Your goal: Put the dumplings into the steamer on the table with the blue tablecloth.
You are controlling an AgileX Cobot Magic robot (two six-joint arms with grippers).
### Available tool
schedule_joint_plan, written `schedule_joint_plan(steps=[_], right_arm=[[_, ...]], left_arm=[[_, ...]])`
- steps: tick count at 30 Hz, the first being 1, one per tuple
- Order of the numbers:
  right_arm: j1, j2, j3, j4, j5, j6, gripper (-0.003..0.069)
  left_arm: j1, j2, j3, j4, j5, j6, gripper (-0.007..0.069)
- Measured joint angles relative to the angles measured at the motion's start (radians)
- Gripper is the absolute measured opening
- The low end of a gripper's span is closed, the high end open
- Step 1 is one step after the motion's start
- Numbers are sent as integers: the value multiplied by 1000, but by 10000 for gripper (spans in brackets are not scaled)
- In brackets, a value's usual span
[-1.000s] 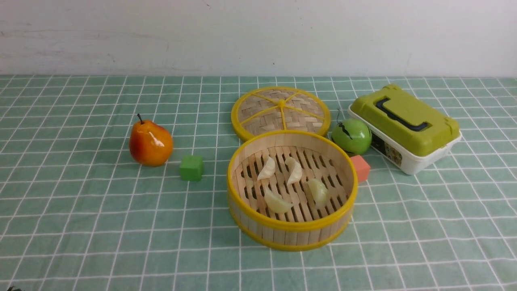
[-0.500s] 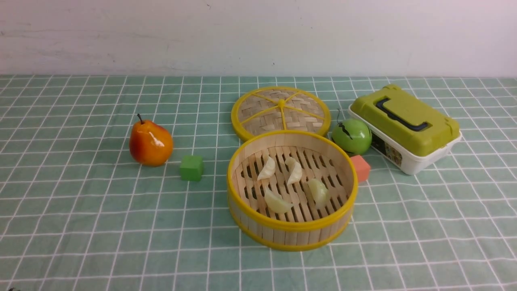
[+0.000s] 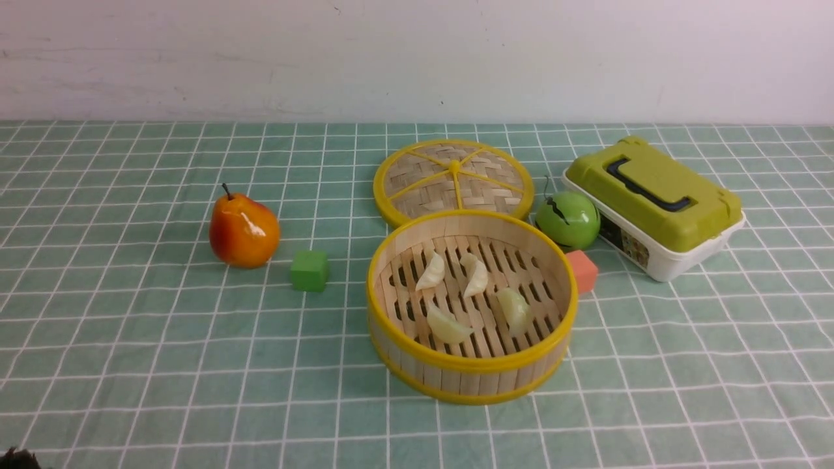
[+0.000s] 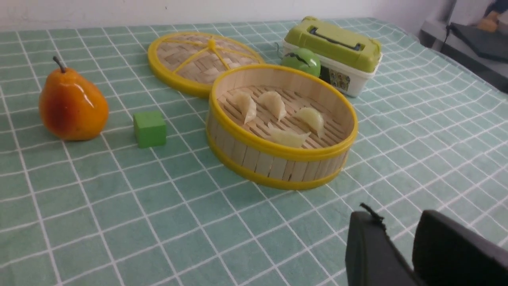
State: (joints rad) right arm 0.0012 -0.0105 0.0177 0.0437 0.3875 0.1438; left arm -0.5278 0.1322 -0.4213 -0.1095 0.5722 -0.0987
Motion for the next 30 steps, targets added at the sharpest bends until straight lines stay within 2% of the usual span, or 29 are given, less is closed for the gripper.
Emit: schedule_joint_plan(steps=[1,2,3,4,7,10,15,22,26,30], right_arm=[[0,0,0,0,0,0,12],[0,0,0,0,0,0,12],[0,0,0,0,0,0,15],[0,0,0,0,0,0,17],[0,0,0,0,0,0,20],[0,0,0,0,0,0,25],[0,0,0,0,0,0,34],[0,0,0,0,1,0,43],[0,0,0,0,1,0,47],[0,0,0,0,1,0,55]], left_arm=[[33,0,20,11,-40,0,108],[39,0,20,12,-47,0,108],[100,0,61,17,-127,0,25],[144,0,88,18,-175,0,-9],[294,0,176,22,-314,-4,-14],[403,-5,245,39,-389,-4,-14],[523,-114,355,77,-386,-5,-14],[639,-142,440,70,-288,-5,-14],[639,-142,449,71,-247,-5,-14],[595,-142,449,84,-195,-5,-14]])
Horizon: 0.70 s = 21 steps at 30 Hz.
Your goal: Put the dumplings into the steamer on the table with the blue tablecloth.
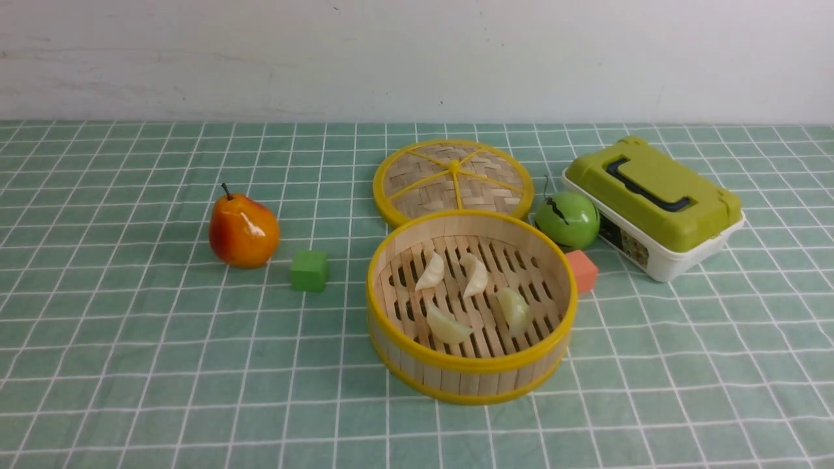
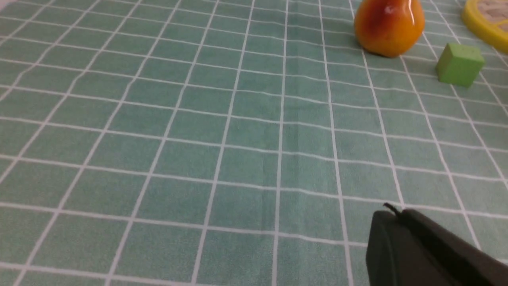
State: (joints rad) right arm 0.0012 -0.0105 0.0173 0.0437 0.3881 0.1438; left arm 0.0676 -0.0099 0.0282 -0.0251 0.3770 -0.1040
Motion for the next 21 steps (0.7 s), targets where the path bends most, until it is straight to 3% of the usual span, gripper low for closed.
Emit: schedule_joint_plan(steps=[21], right_arm=[[0,0,0,0,0,0,87]], left_arm=[[-20,0,2,5,-1,-26,-14]])
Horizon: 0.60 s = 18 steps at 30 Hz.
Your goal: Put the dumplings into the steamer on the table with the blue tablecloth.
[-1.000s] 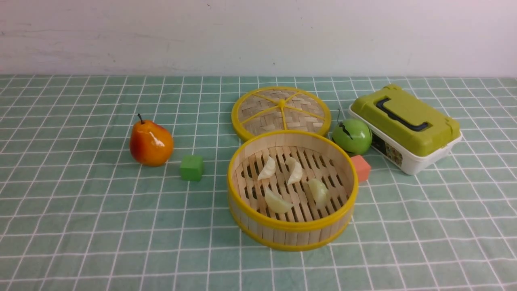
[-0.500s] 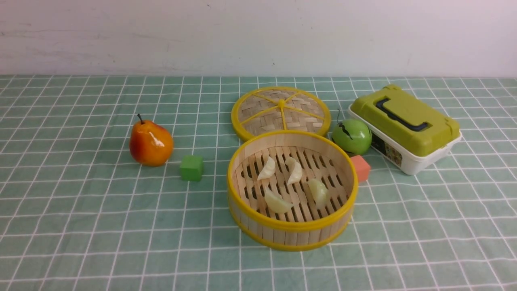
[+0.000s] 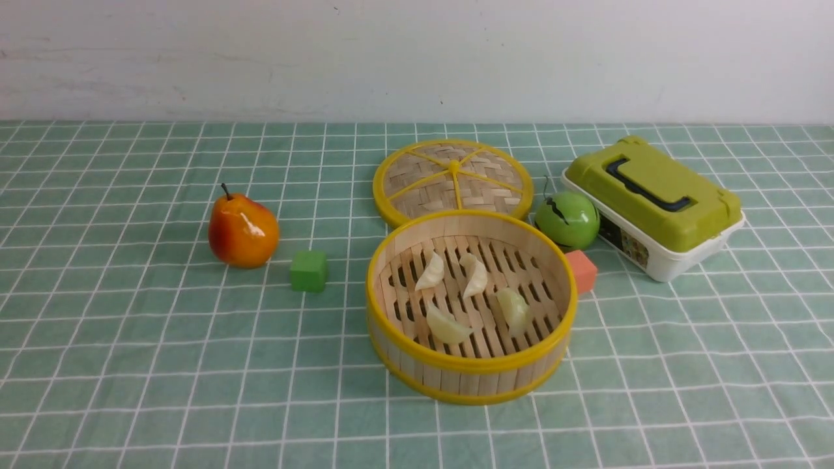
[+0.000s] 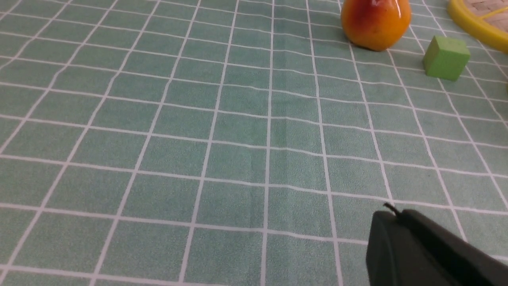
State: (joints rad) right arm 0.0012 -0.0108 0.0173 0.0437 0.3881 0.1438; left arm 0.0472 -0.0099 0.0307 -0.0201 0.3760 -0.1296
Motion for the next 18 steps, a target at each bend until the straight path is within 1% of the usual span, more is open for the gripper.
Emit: schedule_joint_plan(steps=[18], right_arm=[[0,0,0,0,1,0,111]], left_arm=[[0,0,0,0,-6,0,-13]])
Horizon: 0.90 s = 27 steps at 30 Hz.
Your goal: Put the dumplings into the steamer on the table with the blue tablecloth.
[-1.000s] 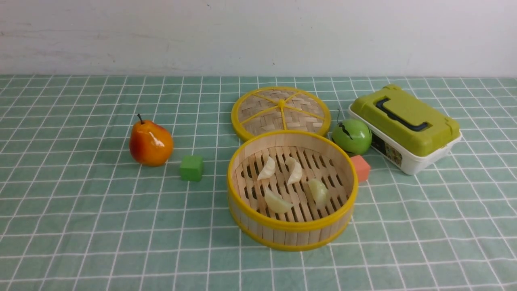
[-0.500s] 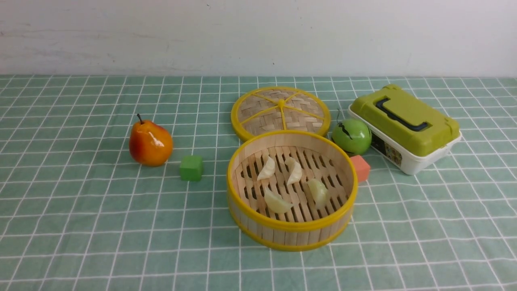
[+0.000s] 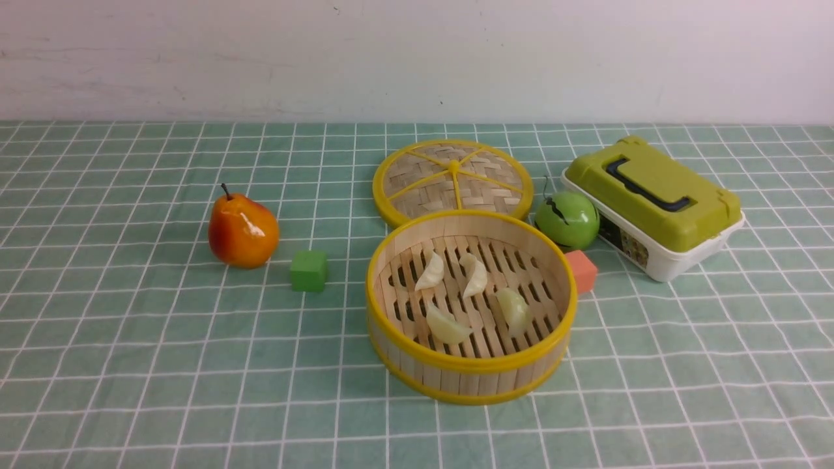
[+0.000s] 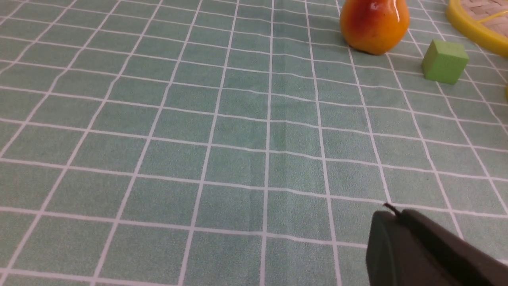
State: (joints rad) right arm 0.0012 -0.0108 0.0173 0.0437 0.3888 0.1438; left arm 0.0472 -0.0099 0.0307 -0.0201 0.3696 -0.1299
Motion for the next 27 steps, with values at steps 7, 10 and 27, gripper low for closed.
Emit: schedule_joint_plan(steps=[7,10,27], right_arm=[[0,0,0,0,0,0,117],[0,0,0,0,0,0,122],[0,0,0,0,0,0,135]], left_arm=[[0,0,0,0,0,0,-11],[0,0,0,0,0,-1,-11],[0,0,0,0,0,-1,-1]])
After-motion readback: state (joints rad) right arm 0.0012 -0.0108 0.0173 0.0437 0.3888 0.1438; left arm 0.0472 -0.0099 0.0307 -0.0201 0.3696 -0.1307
